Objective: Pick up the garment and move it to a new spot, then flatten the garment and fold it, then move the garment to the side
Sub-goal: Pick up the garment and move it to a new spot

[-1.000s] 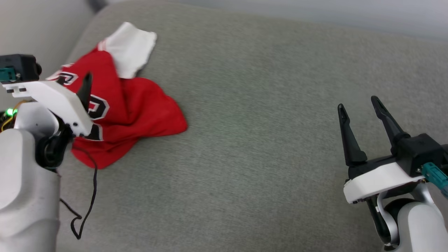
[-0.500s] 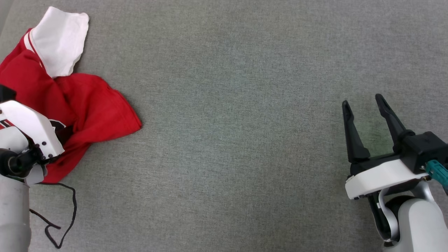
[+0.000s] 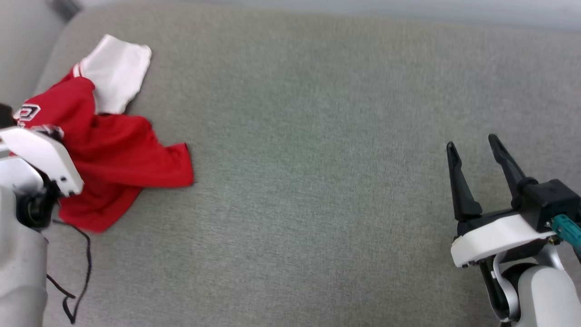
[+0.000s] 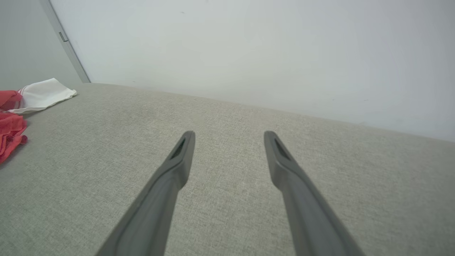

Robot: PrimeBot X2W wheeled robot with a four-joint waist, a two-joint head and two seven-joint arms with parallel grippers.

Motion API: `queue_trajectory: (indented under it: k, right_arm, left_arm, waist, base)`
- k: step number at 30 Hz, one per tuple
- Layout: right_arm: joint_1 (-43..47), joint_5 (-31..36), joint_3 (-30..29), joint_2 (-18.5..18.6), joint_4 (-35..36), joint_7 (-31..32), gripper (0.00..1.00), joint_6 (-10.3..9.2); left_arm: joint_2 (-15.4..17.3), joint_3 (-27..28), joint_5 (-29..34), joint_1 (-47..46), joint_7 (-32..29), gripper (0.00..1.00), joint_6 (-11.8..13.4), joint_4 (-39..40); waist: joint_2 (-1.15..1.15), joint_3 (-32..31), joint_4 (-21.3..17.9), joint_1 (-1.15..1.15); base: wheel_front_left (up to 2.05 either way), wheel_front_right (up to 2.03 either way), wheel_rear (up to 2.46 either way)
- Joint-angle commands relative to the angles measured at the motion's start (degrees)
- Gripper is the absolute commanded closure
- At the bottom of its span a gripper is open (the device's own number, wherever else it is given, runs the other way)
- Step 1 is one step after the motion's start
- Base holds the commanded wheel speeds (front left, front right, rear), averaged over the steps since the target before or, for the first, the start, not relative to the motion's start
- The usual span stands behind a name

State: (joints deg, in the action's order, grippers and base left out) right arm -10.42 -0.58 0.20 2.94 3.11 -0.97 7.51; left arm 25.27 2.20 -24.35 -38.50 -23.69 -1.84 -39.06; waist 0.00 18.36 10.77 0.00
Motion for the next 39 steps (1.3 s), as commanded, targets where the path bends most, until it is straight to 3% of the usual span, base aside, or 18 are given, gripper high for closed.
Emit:
queue_trajectory:
  k: [1,7,14,18,31,35,39]
  right_arm:
    - [0.7,-0.4,-0.2,-0.1,-0.2,-0.2,0.0,-0.04]
    - [3.1,-1.8,-0.8,-0.1,-0.6,0.0,0.0,-0.04]
    - [6.3,-2.9,-1.6,-0.1,-0.4,0.6,0.0,-0.03]
    - [7.5,-3.4,-1.8,-0.1,0.1,0.9,0.0,-0.03]
    - [9.2,-4.9,-1.9,-0.1,1.4,1.3,0.0,-0.03]
    - [9.5,-5.0,-3.0,-0.1,1.6,1.2,0.0,-0.03]
    - [9.3,-5.3,-3.3,-0.1,1.6,0.9,0.0,-0.03]
  left_arm:
    - [0.4,-0.4,0.7,-0.9,1.9,1.0,0.0,0.6]
    - [1.6,-2.5,5.6,-3.6,15.1,1.0,0.9,4.6]
    - [-0.2,-4.4,8.3,-5.1,27.0,1.0,1.6,8.7]
    - [-2.6,-6.4,8.5,-5.3,29.1,1.0,0.9,10.8]
    - [-14.7,-15.0,6.2,-2.1,29.5,1.0,-1.4,17.7]
    - [-17.9,-18.5,5.6,2.2,29.9,1.0,-2.5,20.3]
    - [-19.0,-21.4,5.2,7.6,29.8,1.0,-2.9,21.9]
  waist:
    - [0.0,-2.8,0.8,0.0]
    - [0.0,-7.7,1.6,0.0]
    - [0.0,-12.7,0.0,0.0]
    - [0.0,-14.6,-2.5,0.0]
    - [0.0,-15.0,-14.0,0.0]
    - [0.0,-14.0,-15.7,0.0]
    - [0.0,-12.9,-16.4,0.0]
  base:
    - [0.0,0.0,0.0]
    - [0.0,0.0,0.0]
    - [0.0,0.0,0.0]
    - [0.0,0.0,0.0]
    - [0.0,0.0,0.0]
    - [0.0,0.0,0.0]
    - [0.0,0.0,0.0]
